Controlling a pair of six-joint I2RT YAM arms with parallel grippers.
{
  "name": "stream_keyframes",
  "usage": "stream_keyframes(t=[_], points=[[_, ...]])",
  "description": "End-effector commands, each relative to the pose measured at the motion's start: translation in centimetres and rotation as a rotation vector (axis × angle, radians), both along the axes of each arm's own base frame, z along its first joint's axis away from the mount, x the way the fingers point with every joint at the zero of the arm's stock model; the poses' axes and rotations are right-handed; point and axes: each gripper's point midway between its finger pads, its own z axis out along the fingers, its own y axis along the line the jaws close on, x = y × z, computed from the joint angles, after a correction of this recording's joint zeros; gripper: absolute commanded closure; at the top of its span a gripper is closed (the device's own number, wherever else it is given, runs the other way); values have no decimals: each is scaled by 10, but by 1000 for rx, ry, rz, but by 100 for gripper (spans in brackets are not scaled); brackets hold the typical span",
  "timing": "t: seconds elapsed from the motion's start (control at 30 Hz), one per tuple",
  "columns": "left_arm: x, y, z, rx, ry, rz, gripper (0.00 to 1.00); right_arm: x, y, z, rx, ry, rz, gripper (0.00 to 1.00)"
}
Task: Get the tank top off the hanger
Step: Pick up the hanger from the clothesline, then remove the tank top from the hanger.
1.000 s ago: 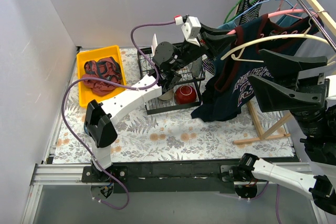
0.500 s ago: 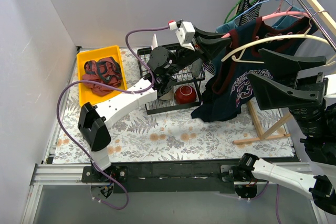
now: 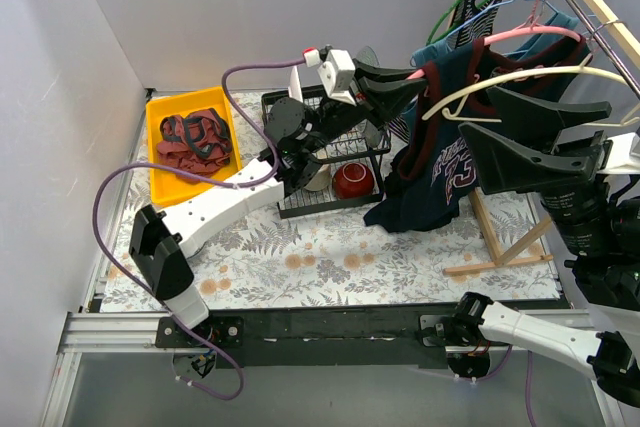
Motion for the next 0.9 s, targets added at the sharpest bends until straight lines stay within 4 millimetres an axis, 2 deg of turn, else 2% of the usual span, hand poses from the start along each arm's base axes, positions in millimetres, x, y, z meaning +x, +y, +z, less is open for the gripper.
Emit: stream_keyframes(t=[0.0,0.2,0.27,0.43,0.53,0.63,0.67,0.77,0.87], points=[[-36,63,70,-162,-118,57,100,11,-17,15,65,11,-93,13],[-49,84,67,-154,-83,65,100,42,-29,15,106,102,-254,14],[-53,87,63,-138,-75,62,100,52,-26,12,95,125,-292,14],[-70,114,63,-143,-72,81,100,66,-28,18,103,142,-369,17],[-75,122,62,-132,-31,70,100,71,-29,21,96,145,-407,18],[-84,123,50,-90,-11,39,100,74,-29,24,88,159,-419,19],[-91,133,53,-102,-14,38,100,77,-28,24,81,168,-427,19],[-97,150,47,-111,-2,70,100,83,-22,21,56,187,-439,20],[-100,159,39,-97,6,91,100,86,-17,18,39,196,-443,23]])
